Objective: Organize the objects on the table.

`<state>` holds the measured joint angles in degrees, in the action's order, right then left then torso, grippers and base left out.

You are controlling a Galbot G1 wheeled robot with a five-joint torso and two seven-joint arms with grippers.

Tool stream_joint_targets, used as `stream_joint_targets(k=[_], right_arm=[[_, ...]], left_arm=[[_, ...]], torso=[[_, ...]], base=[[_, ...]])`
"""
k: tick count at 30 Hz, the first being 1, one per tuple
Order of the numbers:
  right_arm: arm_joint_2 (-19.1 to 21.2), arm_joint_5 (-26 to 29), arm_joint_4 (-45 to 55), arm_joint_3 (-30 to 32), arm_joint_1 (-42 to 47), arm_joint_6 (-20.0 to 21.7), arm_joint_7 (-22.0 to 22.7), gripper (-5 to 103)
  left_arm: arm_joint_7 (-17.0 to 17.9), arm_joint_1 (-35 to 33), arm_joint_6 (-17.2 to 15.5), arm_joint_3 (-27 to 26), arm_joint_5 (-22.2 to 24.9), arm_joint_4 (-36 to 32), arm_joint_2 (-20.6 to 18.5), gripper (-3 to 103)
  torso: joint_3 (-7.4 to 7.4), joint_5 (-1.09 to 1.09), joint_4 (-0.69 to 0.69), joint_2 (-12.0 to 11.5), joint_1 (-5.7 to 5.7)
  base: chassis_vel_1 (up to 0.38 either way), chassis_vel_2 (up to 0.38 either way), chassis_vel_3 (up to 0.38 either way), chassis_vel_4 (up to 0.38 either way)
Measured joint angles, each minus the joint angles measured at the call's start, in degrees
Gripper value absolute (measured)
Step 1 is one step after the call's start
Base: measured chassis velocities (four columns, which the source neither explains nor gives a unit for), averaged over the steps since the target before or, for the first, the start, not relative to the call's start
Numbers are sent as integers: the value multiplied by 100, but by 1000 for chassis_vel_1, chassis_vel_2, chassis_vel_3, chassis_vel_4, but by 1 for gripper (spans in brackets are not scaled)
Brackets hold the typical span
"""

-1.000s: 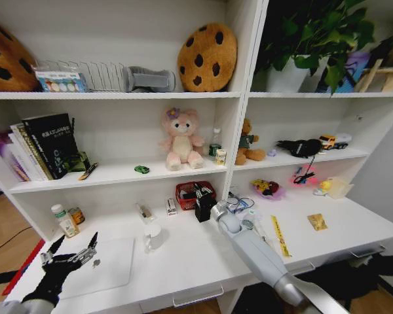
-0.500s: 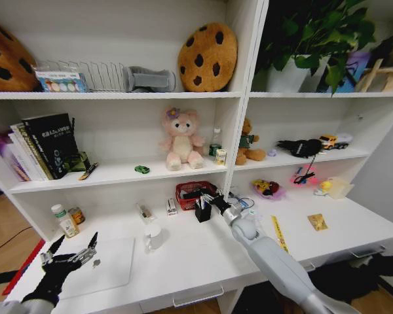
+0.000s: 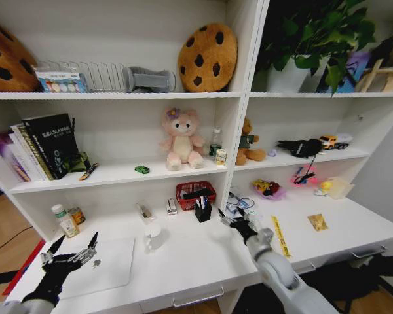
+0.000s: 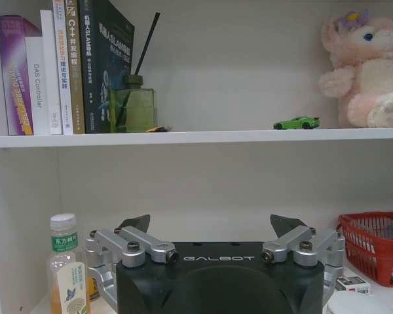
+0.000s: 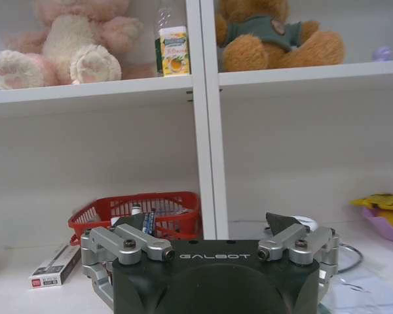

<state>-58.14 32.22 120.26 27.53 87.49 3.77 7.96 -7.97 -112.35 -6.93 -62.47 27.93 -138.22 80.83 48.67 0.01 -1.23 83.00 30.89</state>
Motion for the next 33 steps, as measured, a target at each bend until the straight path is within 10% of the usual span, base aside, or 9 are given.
stream_joint_targets(k=[11,33], right_arm=[[-509,-307,981,1799,1868,-174,-662,100],[-1110,-796,1190,1339,1897,-534,-773,100]], left_arm=[[-1,0,0,0,0,0,0,100],[-1,0,0,0,0,0,0,100]], torso=[[0,-2,1,0,0],[1,-1,1,-1,2]], base=[[0,0,0,0],[0,0,0,0]])
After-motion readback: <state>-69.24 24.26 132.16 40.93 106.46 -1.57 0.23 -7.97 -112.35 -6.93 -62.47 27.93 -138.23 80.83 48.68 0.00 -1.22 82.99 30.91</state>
